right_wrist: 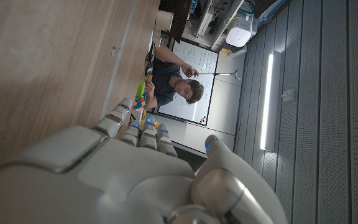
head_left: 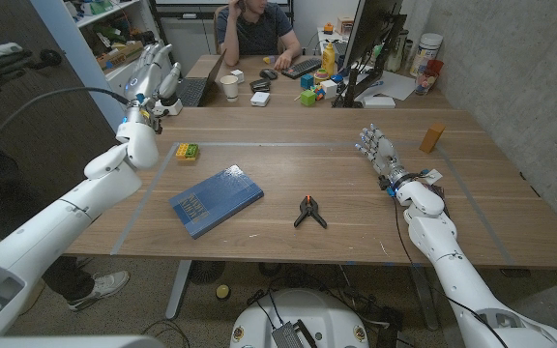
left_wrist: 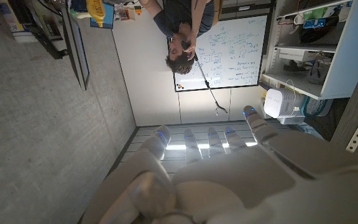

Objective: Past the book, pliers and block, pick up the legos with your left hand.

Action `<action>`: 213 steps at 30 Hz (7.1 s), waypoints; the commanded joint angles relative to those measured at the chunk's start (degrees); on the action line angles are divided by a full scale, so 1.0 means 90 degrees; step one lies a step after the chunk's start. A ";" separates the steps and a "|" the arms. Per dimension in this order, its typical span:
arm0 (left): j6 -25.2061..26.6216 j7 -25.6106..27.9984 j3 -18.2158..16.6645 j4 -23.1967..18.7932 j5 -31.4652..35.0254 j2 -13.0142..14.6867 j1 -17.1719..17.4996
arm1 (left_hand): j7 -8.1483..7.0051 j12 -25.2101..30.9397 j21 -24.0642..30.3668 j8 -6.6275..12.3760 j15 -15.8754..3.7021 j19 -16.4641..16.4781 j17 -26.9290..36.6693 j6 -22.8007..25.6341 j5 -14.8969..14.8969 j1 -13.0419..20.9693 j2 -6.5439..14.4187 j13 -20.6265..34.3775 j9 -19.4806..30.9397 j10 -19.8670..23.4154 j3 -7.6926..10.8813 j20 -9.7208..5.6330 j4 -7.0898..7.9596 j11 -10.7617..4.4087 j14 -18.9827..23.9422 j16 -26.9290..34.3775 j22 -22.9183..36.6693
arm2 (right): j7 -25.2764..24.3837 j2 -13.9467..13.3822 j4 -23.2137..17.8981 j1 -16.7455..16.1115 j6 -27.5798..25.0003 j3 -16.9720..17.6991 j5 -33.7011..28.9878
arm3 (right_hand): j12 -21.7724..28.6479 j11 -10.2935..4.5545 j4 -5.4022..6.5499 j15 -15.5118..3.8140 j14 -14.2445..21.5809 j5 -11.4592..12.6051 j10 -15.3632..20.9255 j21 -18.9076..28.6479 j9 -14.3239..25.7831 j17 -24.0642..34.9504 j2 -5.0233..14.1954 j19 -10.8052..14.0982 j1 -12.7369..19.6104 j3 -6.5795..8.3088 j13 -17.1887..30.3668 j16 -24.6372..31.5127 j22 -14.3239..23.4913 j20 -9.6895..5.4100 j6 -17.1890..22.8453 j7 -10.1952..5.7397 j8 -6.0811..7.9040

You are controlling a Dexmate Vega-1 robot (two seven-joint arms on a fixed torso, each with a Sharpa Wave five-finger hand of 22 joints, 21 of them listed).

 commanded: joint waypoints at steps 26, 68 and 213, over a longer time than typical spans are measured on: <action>0.0923 -0.1113 0.0997 0.0684 0.1370 0.0227 -0.0774 | -0.0116 -0.0096 -0.0159 -0.0093 -0.0137 -0.0516 0.0080 -0.1068 0.0030 0.0099 -0.0247 0.0028 0.0025 -0.1458 -0.0373 0.0209 -0.0348 -0.0663 -0.1041 -0.0007 0.0015 | 0.0063 -0.0004 0.0172 0.0137 0.0076 -0.0042 -0.0020 | 0.0035 0.0060 0.0031 0.0070 -0.0023 0.0040 0.0001 0.0061 0.0017 0.0033 -0.0147 0.0009 -0.0082 -0.0111 0.0029 0.0056 0.0020 0.0067 -0.0006 0.0066 0.0041; -0.0245 -0.0796 0.1554 0.2352 0.0108 -0.0449 -0.1087 | -0.0120 0.0085 0.0012 0.0056 -0.0135 0.0290 0.0062 -0.1299 0.0141 0.0414 -0.0559 0.0029 0.0053 -0.0956 -0.0647 0.0324 -0.0720 -0.0567 -0.0554 0.0142 -0.0012 | 0.0143 0.0020 0.0522 0.0417 0.0180 -0.0167 -0.0102 | 0.0035 0.0051 0.0052 0.0086 -0.0030 0.0065 -0.0002 0.0062 0.0017 0.0033 -0.0203 0.0005 -0.0155 -0.0187 0.0029 0.0056 0.0020 0.0086 -0.0010 0.0063 0.0042; 0.1076 -0.2720 0.2929 0.2637 0.1450 -0.0480 -0.2065 | 0.0920 0.0422 0.1915 0.0636 -0.1412 0.5667 0.0189 0.3660 -0.0073 0.6690 -0.0038 0.0050 0.0124 0.3786 -0.0250 -0.1624 -0.1269 -0.0507 0.5134 0.0621 0.0268 | 0.0386 0.0104 0.1220 0.0842 0.0637 -0.0241 -0.0173 | 0.0045 0.0008 0.0127 0.0170 0.0085 0.0229 0.0040 0.0065 0.0026 0.0029 -0.0285 0.0072 -0.0367 -0.0457 0.0031 0.0080 0.0009 0.0135 0.0256 -0.0069 0.0093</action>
